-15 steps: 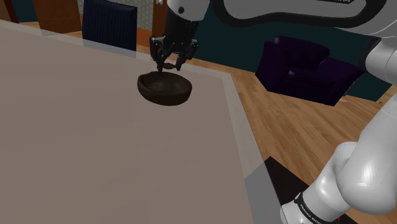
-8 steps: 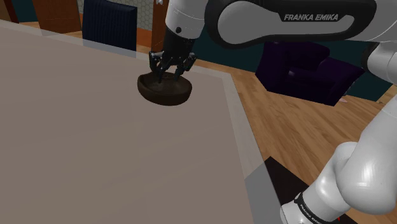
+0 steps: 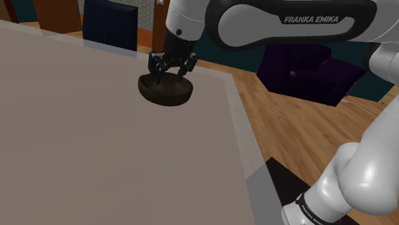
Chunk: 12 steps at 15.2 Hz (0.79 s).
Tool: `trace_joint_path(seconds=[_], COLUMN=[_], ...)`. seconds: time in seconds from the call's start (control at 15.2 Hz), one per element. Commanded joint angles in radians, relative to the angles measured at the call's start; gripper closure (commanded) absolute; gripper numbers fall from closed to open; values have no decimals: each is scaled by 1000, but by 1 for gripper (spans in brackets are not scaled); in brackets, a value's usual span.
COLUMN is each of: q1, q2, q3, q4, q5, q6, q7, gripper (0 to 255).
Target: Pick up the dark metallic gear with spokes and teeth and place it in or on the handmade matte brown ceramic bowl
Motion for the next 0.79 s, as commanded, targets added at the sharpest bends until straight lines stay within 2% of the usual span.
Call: trace_joint_path(seconds=[0.0, 0.26, 0.53, 0.73], q1=[0, 0, 13, 13], q2=[0, 0, -25, -25], q3=[0, 0, 13, 13], q4=[0, 0, 90, 90], q5=[0, 0, 18, 18], q6=[0, 0, -114, -114], q7=[0, 0, -14, -14], gripper=[0, 0, 0, 0])
